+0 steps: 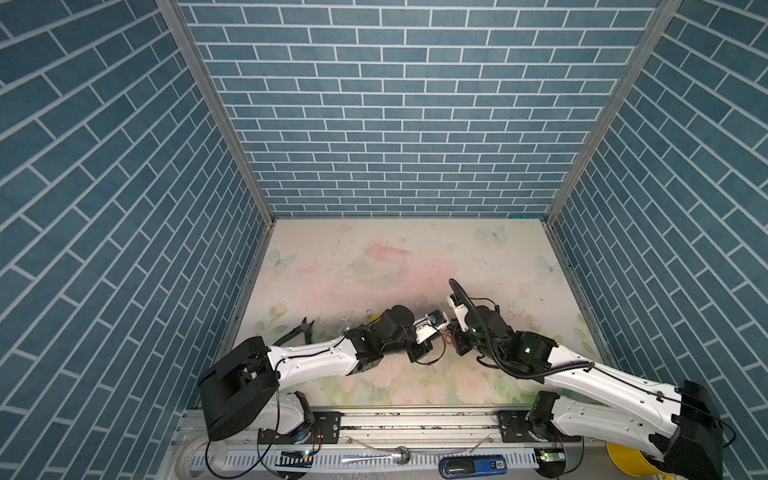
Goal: Put the keys on the keyring
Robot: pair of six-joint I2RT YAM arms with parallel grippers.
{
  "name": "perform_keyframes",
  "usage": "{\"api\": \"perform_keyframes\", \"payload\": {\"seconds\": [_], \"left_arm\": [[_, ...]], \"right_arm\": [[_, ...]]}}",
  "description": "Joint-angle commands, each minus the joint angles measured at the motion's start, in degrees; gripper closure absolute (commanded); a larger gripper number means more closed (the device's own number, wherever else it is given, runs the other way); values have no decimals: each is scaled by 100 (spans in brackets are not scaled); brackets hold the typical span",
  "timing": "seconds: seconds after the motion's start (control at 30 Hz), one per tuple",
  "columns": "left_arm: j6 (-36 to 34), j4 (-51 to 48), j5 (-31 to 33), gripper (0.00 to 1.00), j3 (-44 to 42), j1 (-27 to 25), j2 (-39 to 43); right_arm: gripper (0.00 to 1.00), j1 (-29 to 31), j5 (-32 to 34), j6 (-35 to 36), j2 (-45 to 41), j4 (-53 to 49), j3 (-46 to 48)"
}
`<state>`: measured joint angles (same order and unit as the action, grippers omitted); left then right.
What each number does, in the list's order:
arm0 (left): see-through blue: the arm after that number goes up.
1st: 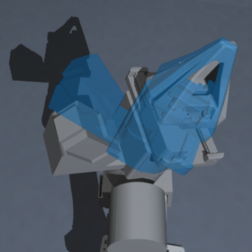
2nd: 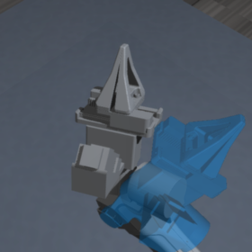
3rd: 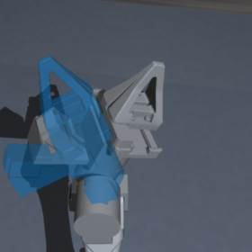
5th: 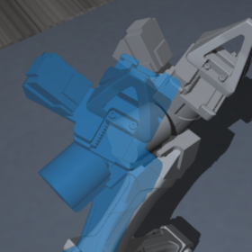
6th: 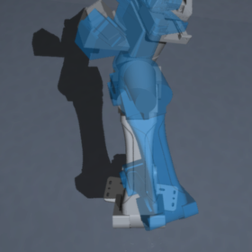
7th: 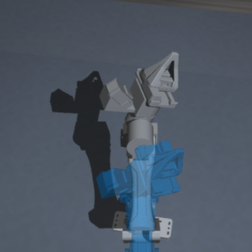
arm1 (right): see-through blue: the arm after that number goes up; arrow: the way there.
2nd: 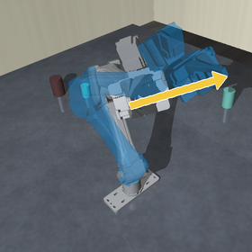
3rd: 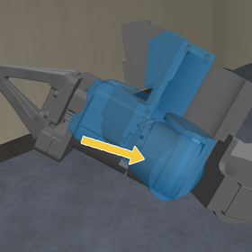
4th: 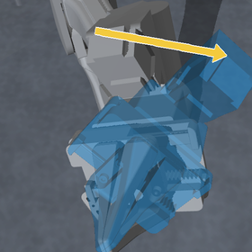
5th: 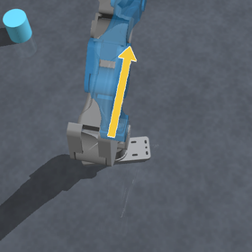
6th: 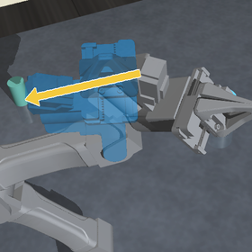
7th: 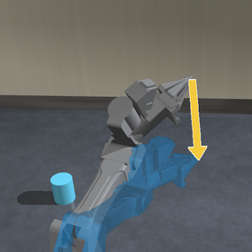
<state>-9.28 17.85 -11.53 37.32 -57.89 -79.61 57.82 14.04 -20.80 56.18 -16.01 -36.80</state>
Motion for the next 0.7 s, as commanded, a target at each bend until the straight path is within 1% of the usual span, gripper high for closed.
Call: {"api": "perform_keyframes", "payload": {"seconds": [0.0, 0.07, 0.13, 0.27, 0.43, 0.5, 0.6, 0.67], "left_arm": [[-190, 291, 173, 100, -36, -25, 168], [-322, 331, 259, 100, -92, -55, 178], [-485, 454, 354, 100, -196, -90, 199], [-720, 638, 653, 100, -293, -182, 193], [-828, 1106, 961, 100, -454, -294, 149], [-971, 1329, 1111, 100, -537, -375, 92], [-1327, 1760, 1368, 100, -734, -521, -37], [-1357, 1935, 1471, 100, -798, -531, -118]], "right_arm": [[79, -18, -67, -295, -198, -400, -88], [78, -25, -22, -513, -284, -593, -198], [73, -60, 120, -858, -408, -824, -293], [69, -101, -9, -1511, -579, -916, -275], [66, -96, -493, -2435, -568, -313, -78], [66, -96, -558, -2749, -547, -27, -15], [66, -87, -709, -3140, -507, 469, 144], [67, -91, -794, -3274, -440, 669, 199]]}}
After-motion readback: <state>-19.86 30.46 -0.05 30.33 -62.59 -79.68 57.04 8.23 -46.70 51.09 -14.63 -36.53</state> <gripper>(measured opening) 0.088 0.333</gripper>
